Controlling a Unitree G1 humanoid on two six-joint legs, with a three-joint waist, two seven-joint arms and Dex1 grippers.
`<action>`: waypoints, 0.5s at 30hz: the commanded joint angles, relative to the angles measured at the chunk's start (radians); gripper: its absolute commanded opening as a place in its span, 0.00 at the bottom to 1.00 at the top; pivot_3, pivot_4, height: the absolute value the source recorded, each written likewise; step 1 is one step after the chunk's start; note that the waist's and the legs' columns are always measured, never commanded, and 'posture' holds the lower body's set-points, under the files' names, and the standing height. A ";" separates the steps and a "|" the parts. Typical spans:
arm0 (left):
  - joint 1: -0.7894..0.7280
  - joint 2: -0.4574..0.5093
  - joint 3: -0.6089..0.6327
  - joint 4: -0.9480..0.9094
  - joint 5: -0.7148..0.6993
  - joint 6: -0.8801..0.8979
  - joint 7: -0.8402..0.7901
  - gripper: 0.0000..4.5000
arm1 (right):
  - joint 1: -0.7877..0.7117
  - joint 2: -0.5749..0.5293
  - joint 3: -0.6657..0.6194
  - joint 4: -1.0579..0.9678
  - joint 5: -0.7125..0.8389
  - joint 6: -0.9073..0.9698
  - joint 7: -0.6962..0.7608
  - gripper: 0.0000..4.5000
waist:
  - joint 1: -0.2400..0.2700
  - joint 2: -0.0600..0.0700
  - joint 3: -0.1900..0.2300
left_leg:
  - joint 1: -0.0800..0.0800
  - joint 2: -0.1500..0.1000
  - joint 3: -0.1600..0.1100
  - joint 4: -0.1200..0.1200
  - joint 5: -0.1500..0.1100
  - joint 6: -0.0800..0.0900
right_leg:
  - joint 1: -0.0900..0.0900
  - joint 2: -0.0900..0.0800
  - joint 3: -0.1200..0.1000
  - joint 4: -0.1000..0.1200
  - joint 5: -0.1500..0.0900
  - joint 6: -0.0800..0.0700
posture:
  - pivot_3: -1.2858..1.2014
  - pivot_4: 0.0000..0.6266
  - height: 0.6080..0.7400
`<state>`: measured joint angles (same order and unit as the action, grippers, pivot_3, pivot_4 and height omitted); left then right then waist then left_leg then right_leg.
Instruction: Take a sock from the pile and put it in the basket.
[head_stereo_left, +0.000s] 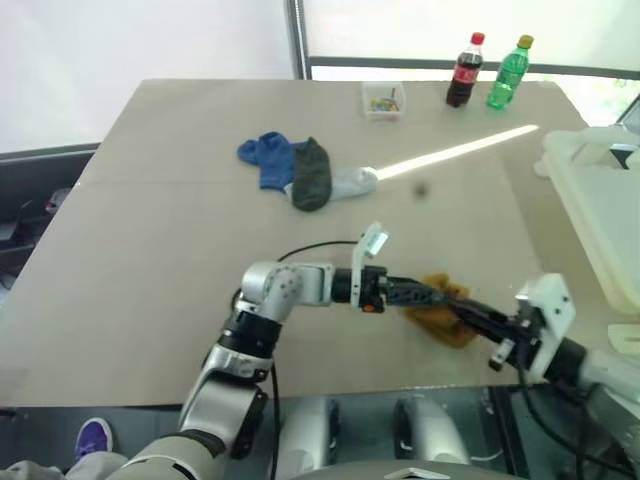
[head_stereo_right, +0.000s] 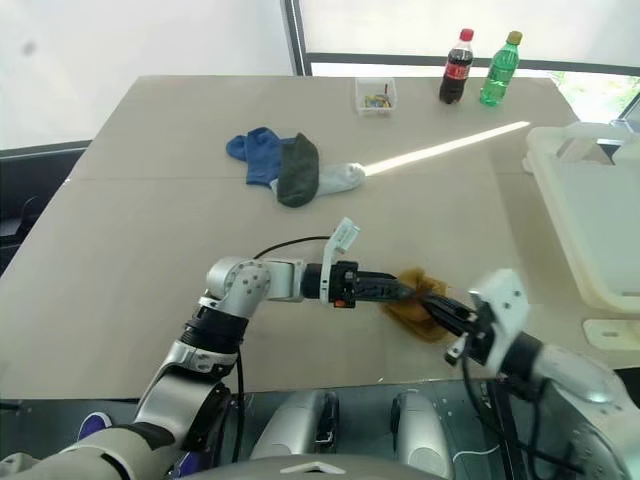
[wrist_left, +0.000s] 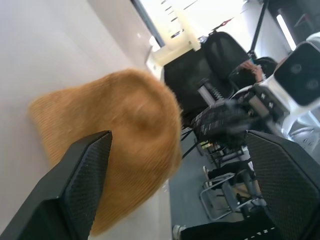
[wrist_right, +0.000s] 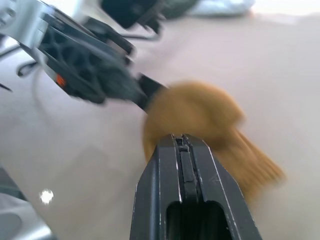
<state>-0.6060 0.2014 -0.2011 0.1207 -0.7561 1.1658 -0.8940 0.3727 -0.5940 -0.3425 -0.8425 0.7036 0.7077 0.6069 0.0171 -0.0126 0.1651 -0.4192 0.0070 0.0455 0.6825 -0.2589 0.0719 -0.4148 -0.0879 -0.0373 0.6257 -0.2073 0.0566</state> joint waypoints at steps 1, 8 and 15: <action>-0.011 -0.013 -0.069 0.003 0.041 -0.048 -0.042 0.99 | 0.013 -0.016 -0.088 -0.048 0.051 -0.036 0.007 0.00 | 0.000 0.000 0.000 | 0.000 0.000 0.000 0.000 0.000 0.000 | 0.000 0.000 0.000 0.000 0.000 0.000 | 0.52 0.24 0.94; -0.031 -0.024 -0.213 0.131 0.202 -0.211 -0.110 0.99 | -0.152 -0.030 0.049 0.008 -0.011 -0.020 -0.063 0.00 | 0.002 0.000 -0.001 | 0.001 0.000 0.001 0.000 0.000 0.000 | 0.001 0.000 0.001 0.000 0.000 0.000 | 0.52 0.24 0.94; -0.006 -0.024 -0.165 0.087 0.187 -0.209 -0.119 0.99 | -0.286 -0.055 0.290 0.189 -0.207 -0.007 -0.105 0.00 | 0.011 -0.001 -0.002 | 0.000 0.000 0.000 0.001 0.000 0.001 | 0.001 -0.002 0.000 0.000 0.000 0.000 | 0.52 0.24 0.94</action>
<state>-0.6354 0.1727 -0.3722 0.2183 -0.5750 0.9374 -1.0276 0.0792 -0.6298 -0.0767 -0.6778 0.5369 0.7011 0.5009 0.0279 -0.0133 0.1636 -0.4190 0.0066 0.0457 0.6835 -0.2593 0.0727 -0.4142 -0.0895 -0.0374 0.6256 -0.2073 0.0563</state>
